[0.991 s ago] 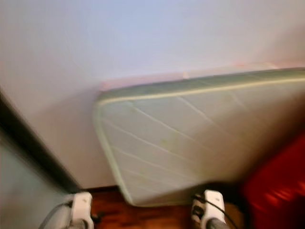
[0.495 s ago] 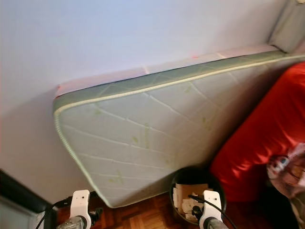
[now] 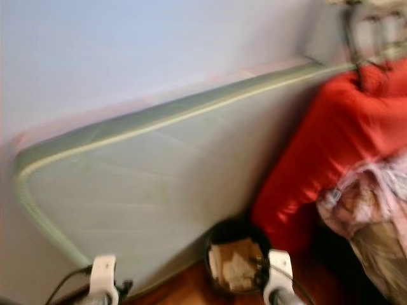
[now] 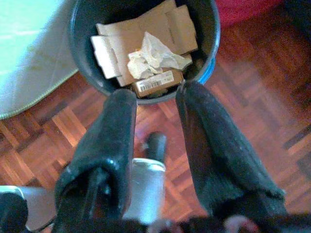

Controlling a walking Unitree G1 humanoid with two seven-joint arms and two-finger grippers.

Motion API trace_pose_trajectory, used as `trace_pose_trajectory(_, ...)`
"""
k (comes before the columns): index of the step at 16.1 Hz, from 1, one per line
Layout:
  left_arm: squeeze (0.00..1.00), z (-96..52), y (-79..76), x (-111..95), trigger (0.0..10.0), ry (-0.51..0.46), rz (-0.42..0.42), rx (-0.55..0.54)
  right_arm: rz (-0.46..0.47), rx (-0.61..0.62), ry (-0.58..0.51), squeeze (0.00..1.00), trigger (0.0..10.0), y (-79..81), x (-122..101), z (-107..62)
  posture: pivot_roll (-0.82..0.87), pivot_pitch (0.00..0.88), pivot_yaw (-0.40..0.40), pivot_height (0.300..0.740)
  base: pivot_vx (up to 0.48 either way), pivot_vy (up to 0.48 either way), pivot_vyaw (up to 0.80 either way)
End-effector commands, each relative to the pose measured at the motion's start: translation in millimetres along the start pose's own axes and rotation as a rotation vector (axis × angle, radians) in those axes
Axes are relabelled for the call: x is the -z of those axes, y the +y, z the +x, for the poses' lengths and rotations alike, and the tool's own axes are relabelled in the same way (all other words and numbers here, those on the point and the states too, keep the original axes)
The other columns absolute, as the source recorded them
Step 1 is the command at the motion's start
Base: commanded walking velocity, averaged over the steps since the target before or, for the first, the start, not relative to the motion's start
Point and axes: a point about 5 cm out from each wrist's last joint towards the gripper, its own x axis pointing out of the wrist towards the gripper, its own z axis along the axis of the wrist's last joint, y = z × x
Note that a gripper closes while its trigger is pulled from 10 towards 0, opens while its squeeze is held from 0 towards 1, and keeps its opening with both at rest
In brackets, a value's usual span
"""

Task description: Clean up the room

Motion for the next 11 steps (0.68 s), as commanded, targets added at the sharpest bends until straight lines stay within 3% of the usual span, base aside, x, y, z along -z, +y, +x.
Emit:
trace_pose_trajectory(1, 0.00, 0.2, -4.6, 0.4, 10.0, 0.004, 0.000, 0.011, 0.003, 0.016, 0.021, 0.00, 10.0, -5.3, 5.8, -1.8, -0.13, 0.000, 0.008, 0.740, 0.000, 0.000, -0.79)
trace_pose_trajectory(8, 0.00, 0.3, -5.0, -0.3, 10.0, 0.002, 0.012, 0.022, 0.003, 0.018, 0.019, 0.00, 10.0, -5.3, 5.5, -1.7, -0.13, 0.000, 0.007, 0.740, 0.000, 0.000, -0.79)
trace_pose_trajectory(11, 0.00, 0.4, -5.0, -1.3, 10.0, -0.005, 0.033, 0.023, 0.017, 0.025, -0.003, 0.00, 10.0, -5.7, 4.1, -1.8, -0.13, 0.000, 0.006, 0.740, 0.000, -0.402, 0.00)
